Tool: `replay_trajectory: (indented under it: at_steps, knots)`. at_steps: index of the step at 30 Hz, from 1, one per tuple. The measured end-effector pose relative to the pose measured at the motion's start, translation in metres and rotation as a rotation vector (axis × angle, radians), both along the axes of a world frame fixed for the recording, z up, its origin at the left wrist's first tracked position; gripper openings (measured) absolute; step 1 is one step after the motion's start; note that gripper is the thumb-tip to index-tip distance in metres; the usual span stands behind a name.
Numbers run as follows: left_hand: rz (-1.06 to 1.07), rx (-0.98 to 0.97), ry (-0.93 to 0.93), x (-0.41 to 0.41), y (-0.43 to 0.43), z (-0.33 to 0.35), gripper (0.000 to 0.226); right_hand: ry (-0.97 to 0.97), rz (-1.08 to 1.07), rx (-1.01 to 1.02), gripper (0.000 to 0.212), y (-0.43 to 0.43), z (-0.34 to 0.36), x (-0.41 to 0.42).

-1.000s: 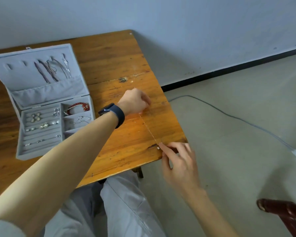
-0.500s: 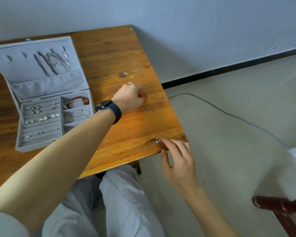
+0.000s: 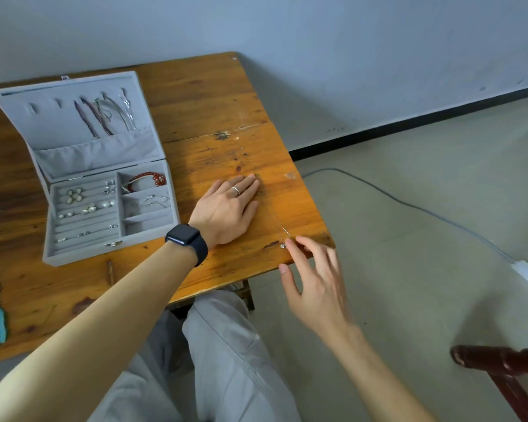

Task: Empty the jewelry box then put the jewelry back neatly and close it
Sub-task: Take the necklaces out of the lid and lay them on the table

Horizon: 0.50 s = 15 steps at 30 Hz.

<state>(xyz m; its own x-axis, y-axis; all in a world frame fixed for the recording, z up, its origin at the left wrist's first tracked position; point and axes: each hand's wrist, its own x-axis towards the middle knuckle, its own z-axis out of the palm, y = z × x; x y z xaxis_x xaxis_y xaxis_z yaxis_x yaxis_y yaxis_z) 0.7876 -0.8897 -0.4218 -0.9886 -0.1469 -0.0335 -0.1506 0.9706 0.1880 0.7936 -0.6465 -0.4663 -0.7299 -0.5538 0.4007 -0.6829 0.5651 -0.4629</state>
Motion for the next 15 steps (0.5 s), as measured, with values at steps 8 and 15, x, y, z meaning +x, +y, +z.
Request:
replay_trajectory:
  at_steps: [8, 15]
  knots:
    - [0.012, 0.003, -0.019, -0.003, 0.000, 0.006, 0.055, 0.006, -0.059, 0.209, 0.052, 0.004, 0.004, 0.018]
    - [0.018, -0.043, -0.024, -0.009, 0.002, 0.011, 0.054, -0.005, -0.082, 0.218, 0.052, 0.003, 0.005, 0.021]
